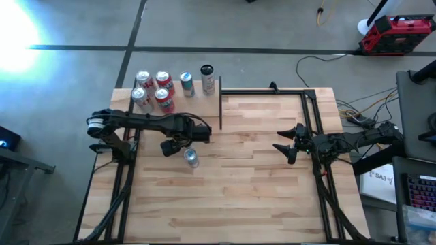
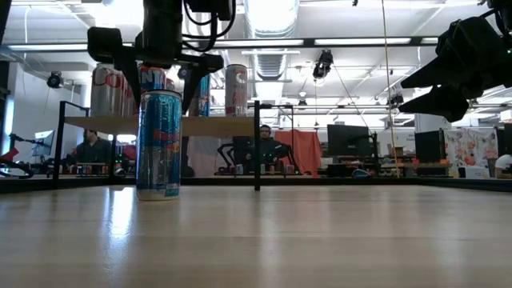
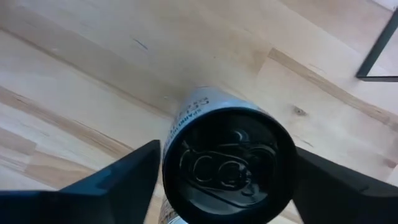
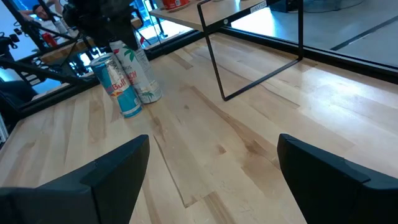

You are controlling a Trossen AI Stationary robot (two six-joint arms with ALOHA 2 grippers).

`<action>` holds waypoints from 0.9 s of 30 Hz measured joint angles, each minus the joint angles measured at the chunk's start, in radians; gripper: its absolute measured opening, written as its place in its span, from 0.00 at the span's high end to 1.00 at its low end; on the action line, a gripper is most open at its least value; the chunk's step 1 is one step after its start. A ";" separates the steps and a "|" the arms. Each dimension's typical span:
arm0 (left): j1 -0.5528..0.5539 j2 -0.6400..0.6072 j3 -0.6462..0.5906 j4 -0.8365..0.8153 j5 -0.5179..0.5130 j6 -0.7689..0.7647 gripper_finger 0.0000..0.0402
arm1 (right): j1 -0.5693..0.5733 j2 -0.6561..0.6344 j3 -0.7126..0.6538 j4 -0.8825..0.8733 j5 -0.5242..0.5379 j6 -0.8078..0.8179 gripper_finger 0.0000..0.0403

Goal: Place canned beverage on shelf
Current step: Put the white and pink soda can on the shelf and align it with the other white and pink soda can

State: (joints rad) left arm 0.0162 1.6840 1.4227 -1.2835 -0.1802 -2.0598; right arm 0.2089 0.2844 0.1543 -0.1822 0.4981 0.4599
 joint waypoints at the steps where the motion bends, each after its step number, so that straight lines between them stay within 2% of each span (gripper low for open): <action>1: 0.000 0.000 0.000 0.001 0.000 0.000 0.28 | 0.000 0.000 0.000 0.000 0.000 0.000 0.17; 5: 0.000 0.000 0.001 0.003 0.000 0.016 0.40 | 0.000 0.000 0.000 0.000 0.000 0.000 0.17; 15: 0.000 0.000 0.058 -0.008 0.013 0.144 0.39 | 0.000 0.000 0.000 0.000 0.000 0.000 0.17; 18: 0.000 0.000 0.088 -0.027 -0.009 0.171 0.37 | 0.000 0.000 0.000 0.000 0.000 0.000 0.17; 27: 0.001 0.000 0.195 -0.078 -0.051 0.284 0.40 | 0.000 0.000 0.000 0.000 0.000 0.000 0.17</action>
State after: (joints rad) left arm 0.0170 1.6840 1.6174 -1.3618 -0.2311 -1.7757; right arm 0.2090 0.2844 0.1543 -0.1822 0.4984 0.4603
